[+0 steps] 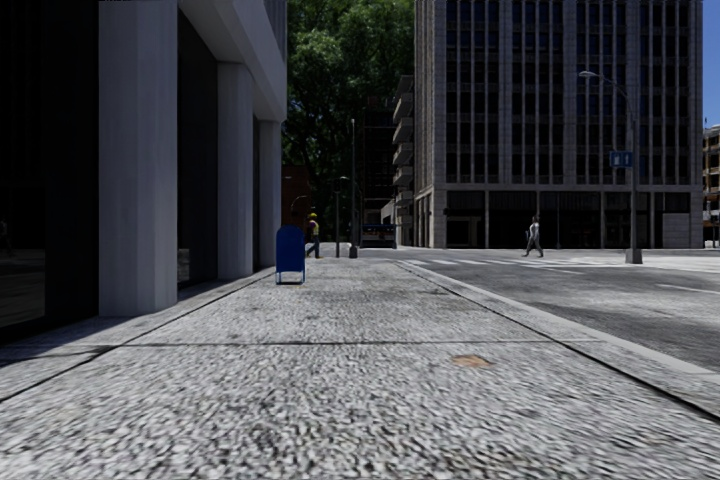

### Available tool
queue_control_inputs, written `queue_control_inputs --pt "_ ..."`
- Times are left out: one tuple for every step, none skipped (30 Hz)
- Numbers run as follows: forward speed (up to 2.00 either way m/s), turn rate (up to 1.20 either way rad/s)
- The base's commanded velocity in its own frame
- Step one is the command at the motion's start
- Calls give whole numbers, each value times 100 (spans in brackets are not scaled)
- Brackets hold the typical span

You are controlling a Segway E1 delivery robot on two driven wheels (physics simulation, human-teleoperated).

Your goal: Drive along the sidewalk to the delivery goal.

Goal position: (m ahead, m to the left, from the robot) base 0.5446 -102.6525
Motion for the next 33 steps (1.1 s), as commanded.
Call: queue_control_inputs --pt "200 0" --pt "200 0" --pt "200 0" --pt "200 0" --pt "200 0" --pt "200 0" --pt "200 0" --pt "200 0" --pt "200 0" --pt "200 0" --pt "200 0" --pt "200 0" --pt "200 0" --pt "200 0" --pt "200 0" --pt "200 0" --pt "200 0" --pt "200 0" --pt "200 0" --pt "200 0" --pt "200 0" --pt "200 0" --pt "200 0" --pt "200 0" --pt "200 0" --pt "200 0" --pt "200 0" --pt "200 0" --pt "200 0" --pt "200 0" --pt "200 0" --pt "200 0" --pt "200 0"
